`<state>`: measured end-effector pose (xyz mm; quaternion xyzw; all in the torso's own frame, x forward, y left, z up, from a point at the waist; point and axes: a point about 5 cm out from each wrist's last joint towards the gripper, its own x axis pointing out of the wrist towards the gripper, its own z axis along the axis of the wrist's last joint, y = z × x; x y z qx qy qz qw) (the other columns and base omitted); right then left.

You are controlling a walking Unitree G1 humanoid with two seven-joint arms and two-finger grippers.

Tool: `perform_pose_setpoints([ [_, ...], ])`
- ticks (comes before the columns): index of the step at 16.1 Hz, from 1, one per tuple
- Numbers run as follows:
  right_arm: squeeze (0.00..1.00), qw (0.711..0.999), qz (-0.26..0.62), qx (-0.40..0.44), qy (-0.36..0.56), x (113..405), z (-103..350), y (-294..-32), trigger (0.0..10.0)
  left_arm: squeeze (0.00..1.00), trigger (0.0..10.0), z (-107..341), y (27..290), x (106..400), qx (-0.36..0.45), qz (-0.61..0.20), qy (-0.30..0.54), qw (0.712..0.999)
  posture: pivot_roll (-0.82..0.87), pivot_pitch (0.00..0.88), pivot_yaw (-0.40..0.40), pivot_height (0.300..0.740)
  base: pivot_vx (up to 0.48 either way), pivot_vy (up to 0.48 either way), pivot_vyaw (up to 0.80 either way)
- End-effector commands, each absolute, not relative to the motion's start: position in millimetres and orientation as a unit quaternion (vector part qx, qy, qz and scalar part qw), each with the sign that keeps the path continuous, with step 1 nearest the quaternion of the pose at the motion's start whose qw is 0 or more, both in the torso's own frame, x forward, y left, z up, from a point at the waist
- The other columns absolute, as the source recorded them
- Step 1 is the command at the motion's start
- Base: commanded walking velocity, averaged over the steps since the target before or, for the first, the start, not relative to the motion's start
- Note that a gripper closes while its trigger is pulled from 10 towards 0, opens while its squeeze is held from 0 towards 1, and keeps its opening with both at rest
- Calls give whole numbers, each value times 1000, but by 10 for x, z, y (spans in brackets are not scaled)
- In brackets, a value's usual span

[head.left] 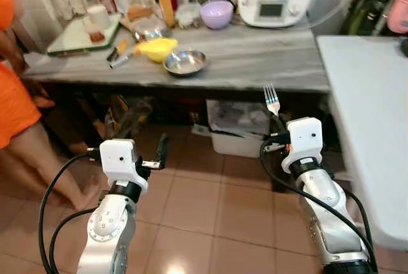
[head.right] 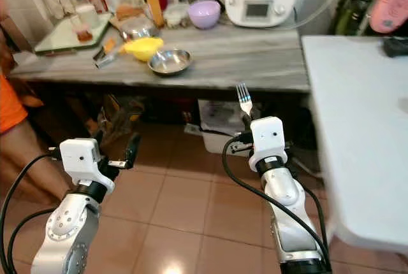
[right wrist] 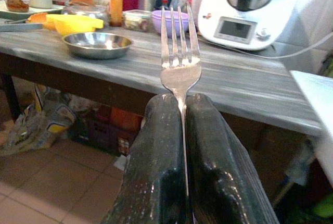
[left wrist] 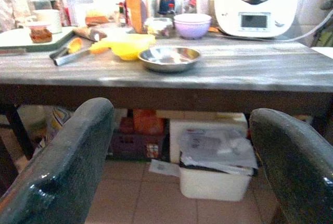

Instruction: Setting the table

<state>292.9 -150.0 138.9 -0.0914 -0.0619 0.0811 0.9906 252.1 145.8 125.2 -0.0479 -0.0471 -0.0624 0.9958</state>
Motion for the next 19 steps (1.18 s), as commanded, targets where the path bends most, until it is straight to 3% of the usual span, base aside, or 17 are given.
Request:
perform_pose_setpoints([
  [1,0,989,92,-86,-73,2933,1436,-1413,10000,0,10000,1260,1523,2523,-40,-56,-47,997,-111,64,98,740,428,0,0],
  [19,0,992,83,-67,-67,2921,1406,-1419,10000,0,10000,1229,1519,2532,-30,-63,-32,997,-111,65,108,740,404,0,0],
])
